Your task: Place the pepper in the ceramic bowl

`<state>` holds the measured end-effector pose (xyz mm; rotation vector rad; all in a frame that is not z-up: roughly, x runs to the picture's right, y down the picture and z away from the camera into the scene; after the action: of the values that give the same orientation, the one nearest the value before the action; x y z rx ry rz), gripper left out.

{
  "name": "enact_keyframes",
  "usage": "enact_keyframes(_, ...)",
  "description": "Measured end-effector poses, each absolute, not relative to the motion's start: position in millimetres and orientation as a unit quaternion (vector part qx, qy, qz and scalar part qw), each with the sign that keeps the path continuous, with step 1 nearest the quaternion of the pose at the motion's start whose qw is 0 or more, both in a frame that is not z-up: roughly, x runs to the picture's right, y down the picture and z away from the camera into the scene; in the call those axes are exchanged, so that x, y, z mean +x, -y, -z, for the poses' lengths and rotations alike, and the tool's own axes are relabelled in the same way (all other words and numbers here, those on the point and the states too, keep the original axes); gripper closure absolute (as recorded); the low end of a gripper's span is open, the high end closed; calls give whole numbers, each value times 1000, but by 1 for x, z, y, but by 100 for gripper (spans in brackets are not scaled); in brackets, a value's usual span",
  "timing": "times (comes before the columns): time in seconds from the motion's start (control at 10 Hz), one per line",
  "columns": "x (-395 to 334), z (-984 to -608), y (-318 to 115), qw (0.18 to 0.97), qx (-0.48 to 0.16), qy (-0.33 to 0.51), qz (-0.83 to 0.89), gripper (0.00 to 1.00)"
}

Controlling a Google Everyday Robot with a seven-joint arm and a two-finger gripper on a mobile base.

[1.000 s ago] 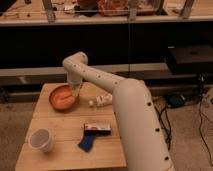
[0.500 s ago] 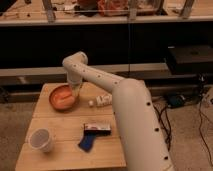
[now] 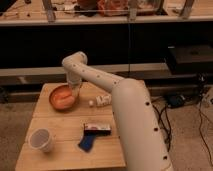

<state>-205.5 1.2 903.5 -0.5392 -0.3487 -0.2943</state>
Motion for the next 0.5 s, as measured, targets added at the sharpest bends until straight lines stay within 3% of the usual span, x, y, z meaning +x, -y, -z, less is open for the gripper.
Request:
enact_keyframes(0.3,-206,-904,-1,938,-264,171,145,74)
enact_keyframes(0.5,-206,-905,-1,938,-264,171,145,59)
